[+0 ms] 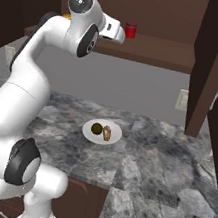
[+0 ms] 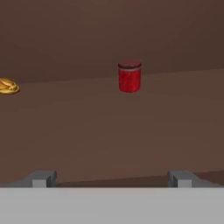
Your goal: Pick the avocado and bread from the counter and place them on the plate. Then pick the jam from the cabinet and place it next to the plate. Lastly close the cabinet door.
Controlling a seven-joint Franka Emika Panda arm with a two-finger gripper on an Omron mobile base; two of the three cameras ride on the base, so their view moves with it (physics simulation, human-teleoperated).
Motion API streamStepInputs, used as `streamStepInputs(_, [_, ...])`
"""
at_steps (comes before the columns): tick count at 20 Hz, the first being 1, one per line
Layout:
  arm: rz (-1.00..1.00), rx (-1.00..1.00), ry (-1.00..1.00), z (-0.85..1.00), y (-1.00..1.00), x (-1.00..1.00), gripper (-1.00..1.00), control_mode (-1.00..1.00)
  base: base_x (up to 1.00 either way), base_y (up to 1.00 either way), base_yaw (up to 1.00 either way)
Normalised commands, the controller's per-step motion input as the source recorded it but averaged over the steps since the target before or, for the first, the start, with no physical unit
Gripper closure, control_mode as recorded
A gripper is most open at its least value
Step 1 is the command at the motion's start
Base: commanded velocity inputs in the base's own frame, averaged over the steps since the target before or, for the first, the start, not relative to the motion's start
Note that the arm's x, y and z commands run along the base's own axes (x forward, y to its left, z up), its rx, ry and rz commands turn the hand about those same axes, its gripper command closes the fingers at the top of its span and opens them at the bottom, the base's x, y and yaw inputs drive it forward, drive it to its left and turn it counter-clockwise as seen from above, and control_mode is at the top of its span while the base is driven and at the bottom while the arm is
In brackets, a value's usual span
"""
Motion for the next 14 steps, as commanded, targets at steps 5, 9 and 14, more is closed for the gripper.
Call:
streamStepInputs(5, [0.01,0.0,0.03,0.0,-0.25,0.14,-1.0,-1.0,0.0,0.0,0.0])
streamStepInputs(9, [0.02,0.0,0.08,0.0,-0.16,0.19,-1.0,-1.0,0.0,0.0,0.0])
streamStepInputs(14, [0.0,0.0,0.07,0.0,0.0,0.46,-1.0,-1.0,0.0,0.0,0.0])
